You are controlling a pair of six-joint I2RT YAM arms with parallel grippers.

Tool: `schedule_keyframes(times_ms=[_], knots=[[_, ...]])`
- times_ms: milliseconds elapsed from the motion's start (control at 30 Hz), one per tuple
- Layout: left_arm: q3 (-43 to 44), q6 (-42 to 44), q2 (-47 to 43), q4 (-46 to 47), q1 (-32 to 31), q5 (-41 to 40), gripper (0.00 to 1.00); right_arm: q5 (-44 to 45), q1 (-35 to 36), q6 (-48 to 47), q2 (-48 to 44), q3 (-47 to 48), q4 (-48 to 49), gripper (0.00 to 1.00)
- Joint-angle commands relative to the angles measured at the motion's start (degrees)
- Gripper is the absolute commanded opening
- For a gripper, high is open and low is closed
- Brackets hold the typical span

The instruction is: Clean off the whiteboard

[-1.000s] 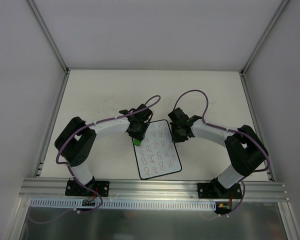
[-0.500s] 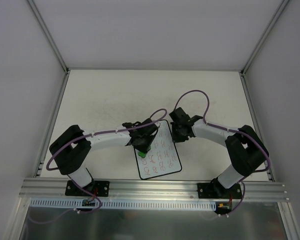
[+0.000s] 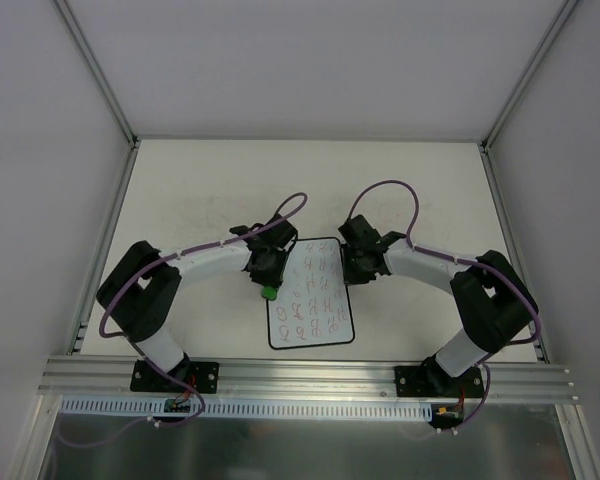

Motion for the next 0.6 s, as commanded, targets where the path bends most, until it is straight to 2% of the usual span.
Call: schedule_keyframes(times_ms=[0, 267, 567], knots=[[5.15, 2.80, 3.77, -1.95, 1.08, -1.90, 0.00, 1.59, -0.18, -0.21, 1.18, -2.40, -2.87, 0.00], [13.95, 2.20, 11.42, -1.95, 0.99, 1.79, 0.00, 1.33, -0.27, -0.04, 1.62, -2.49, -2.34, 0.00], [17.99, -2.20, 17.40, -2.04, -4.89, 3.64, 0.00, -0.34, -0.27, 1.20, 2.32, -2.58, -0.76, 0.00]])
